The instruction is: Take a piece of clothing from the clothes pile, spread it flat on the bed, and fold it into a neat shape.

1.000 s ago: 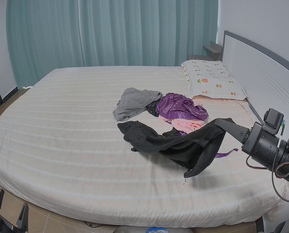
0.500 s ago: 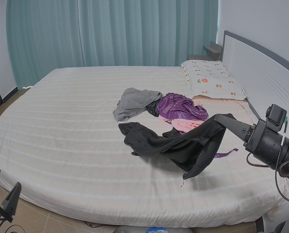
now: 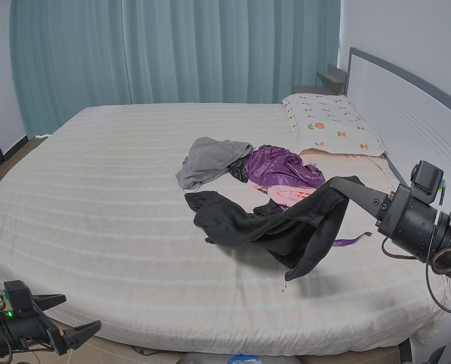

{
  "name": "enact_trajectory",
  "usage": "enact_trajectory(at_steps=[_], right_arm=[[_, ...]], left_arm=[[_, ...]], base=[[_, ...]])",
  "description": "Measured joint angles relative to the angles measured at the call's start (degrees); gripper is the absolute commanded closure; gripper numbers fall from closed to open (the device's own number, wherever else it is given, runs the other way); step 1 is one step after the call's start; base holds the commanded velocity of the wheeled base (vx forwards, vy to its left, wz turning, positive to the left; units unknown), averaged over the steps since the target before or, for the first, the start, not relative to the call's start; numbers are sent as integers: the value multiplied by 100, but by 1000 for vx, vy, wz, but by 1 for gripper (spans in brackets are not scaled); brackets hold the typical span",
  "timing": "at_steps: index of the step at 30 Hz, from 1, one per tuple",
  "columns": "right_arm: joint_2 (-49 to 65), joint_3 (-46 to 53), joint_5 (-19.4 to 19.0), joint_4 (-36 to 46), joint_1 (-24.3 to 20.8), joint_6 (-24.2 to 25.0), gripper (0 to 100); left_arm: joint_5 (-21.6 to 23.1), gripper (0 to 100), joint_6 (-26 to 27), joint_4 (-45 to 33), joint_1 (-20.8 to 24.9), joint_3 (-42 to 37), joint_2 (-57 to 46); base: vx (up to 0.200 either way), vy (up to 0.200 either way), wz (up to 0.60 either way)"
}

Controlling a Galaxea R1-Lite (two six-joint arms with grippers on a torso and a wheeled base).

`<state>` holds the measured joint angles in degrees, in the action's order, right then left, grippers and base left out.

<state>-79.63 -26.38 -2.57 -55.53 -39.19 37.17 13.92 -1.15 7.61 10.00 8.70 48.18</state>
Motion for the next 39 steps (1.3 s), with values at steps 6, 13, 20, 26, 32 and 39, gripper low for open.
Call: enact_trajectory(at_steps=[6,13,20,26,32,39], right_arm=[[-59,-55,-7,5,22,0,100],[-146,-149,15,-28,37,-35,100],[-182,-208,28,-61,26,-148,100],[-193,-265,39,-90,20,-213,100],[-212,-311,37,-151,15,-241,100],[-232,-322,37,-189,11,-246,100]], left_arm=[[48,0,-128,332,419,227,1386],[-18,0,-809,1653,1051,496,3067],[-725,0,-1352,3084,1724,866,4815],[-1564,0,-1670,3746,2220,1604,6351],[-2171,0,-1921,4161,2452,2784,7685],[-2402,0,-2025,4269,2520,4223,8817]], base=[[0,0,0],[0,0,0],[0,0,0],[0,0,0],[0,0,0],[0,0,0]])
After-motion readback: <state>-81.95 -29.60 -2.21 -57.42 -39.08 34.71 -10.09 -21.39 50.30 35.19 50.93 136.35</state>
